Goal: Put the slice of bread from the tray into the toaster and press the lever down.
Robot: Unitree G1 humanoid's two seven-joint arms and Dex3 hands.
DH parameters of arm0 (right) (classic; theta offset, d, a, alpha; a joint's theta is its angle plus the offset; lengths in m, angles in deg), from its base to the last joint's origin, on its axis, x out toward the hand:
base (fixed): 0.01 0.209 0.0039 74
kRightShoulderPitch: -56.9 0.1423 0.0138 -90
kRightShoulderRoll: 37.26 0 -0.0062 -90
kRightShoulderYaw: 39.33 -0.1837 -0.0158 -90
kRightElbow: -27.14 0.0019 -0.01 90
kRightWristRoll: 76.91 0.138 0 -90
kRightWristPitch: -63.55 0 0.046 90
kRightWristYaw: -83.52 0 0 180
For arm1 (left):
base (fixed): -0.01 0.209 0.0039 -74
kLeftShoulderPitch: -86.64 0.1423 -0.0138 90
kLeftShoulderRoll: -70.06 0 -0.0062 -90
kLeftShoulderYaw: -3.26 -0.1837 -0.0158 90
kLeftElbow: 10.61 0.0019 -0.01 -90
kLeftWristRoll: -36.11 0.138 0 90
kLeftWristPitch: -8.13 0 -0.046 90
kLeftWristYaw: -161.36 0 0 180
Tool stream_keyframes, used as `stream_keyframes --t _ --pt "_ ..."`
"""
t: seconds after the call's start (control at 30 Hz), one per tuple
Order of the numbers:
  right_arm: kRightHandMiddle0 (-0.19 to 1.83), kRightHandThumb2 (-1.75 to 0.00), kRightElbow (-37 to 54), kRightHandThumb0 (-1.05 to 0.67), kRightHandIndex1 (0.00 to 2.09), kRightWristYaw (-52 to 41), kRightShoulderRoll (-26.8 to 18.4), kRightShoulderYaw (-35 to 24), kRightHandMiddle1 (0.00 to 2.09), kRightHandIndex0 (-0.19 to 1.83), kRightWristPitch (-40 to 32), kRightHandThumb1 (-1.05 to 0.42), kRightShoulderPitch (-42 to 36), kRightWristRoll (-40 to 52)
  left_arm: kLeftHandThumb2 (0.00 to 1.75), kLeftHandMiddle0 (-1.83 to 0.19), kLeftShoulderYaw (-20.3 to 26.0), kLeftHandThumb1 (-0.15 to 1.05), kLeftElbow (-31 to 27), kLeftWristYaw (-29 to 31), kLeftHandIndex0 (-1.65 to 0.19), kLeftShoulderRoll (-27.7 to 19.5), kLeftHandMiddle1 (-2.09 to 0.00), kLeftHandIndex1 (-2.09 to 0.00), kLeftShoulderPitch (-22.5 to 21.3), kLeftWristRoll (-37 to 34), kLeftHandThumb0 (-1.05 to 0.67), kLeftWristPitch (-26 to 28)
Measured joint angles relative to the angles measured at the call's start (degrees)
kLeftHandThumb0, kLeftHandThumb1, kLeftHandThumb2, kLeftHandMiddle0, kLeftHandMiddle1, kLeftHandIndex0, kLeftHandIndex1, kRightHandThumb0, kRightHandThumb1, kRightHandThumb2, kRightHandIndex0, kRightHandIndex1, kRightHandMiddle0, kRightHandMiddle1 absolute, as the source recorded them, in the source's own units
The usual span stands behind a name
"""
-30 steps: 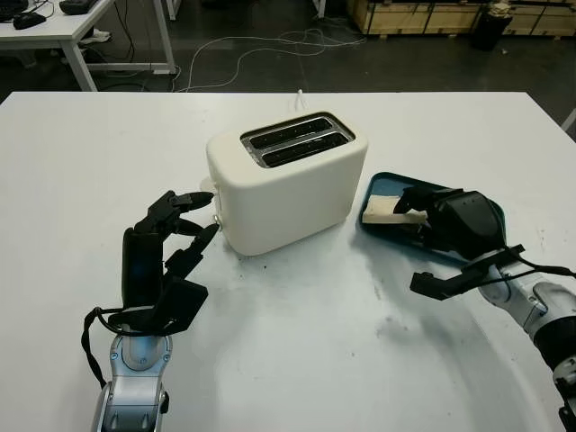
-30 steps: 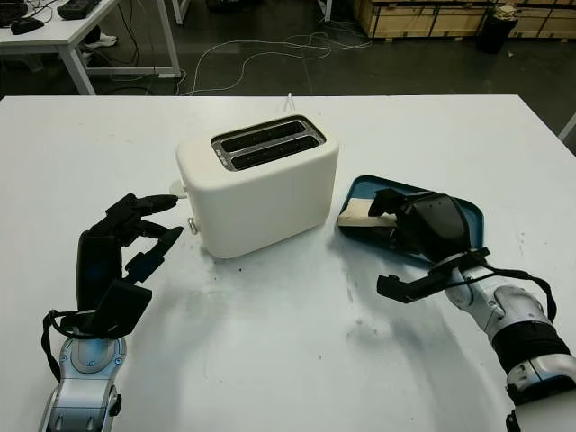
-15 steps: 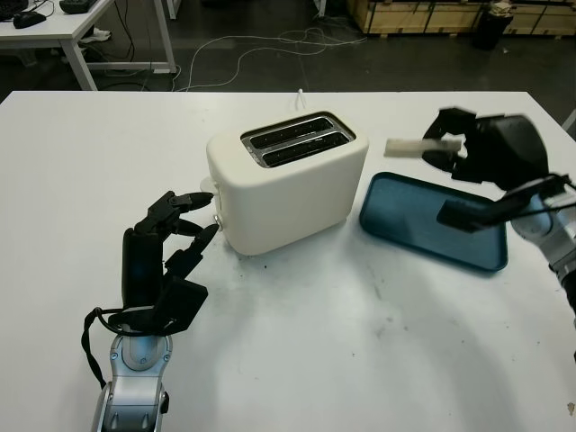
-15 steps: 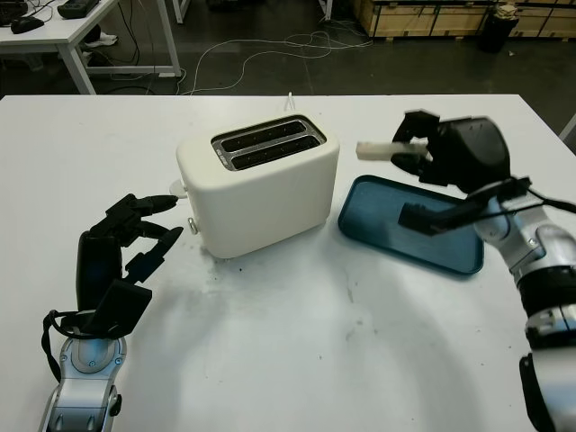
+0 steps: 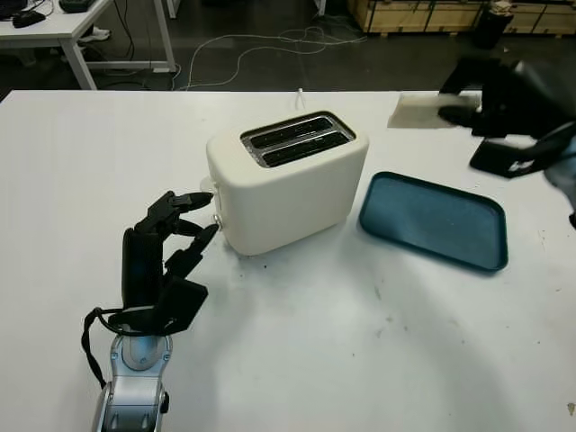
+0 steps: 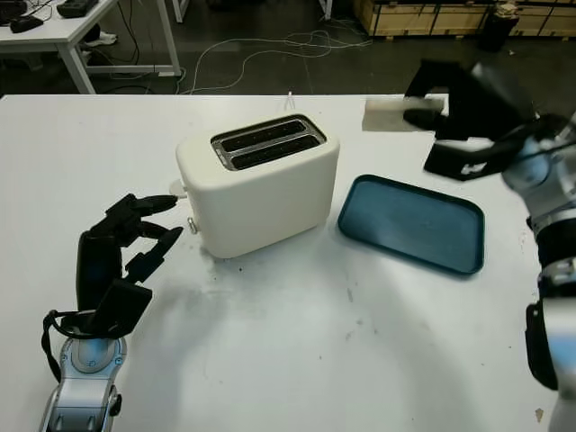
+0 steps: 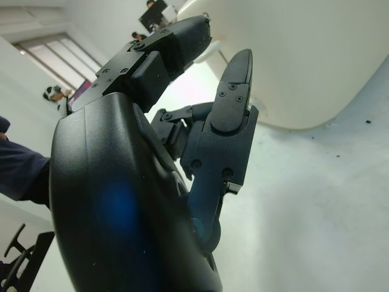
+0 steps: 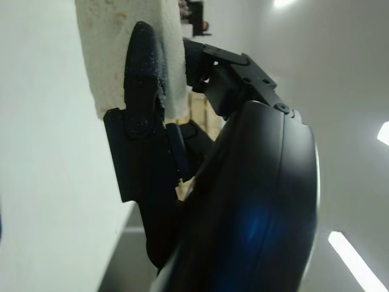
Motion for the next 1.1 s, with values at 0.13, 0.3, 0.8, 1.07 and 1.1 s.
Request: stream_keyframes --t 0.13,0.3,0.8,1.07,1.1 --pt "0.81 -0.23 -4.82 -0.60 1.75 -13.25 0.76 -2.95 1.74 0.97 -0.04 -0.92 8.36 6.89 0.16 -0.57 0.00 0.92 -0.01 -0.03 -0.63 0.00 -1.29 -0.64 0.00 0.01 -0.24 0.05" --pt "0.83 -0.19 -7.53 -0.48 1.75 -18.87 2.84 -2.77 1.74 1.00 -3.17 -0.92 16.41 7.49 0.17 -0.57 0.01 0.92 -0.01 -0.06 -0.63 0.03 -1.30 -0.64 0.04 -0.01 -0.24 0.09" --pt "0.89 -0.24 -10.29 -0.54 1.75 -31.14 14.53 0.64 1.75 1.05 -12.63 -0.92 23.17 6.84 0.16 -0.58 0.16 0.92 0.05 -0.71 -0.64 0.00 -1.30 -0.64 0.04 -0.04 -0.24 0.14" --pt "0.94 -0.25 -10.04 -0.51 1.75 -29.71 18.70 5.83 1.75 1.11 -14.45 -0.92 23.18 2.16 0.17 -0.58 0.13 0.92 0.07 -0.78 -0.63 0.00 -1.30 -0.64 0.09 -0.07 -0.25 0.13" --pt "0.94 -0.25 -10.02 -0.51 1.75 -29.35 19.00 6.51 1.75 1.11 -14.42 -0.92 23.18 1.49 0.17 -0.58 0.13 0.92 0.07 -0.80 -0.64 0.00 -1.30 -0.64 0.10 -0.07 -0.25 0.11"
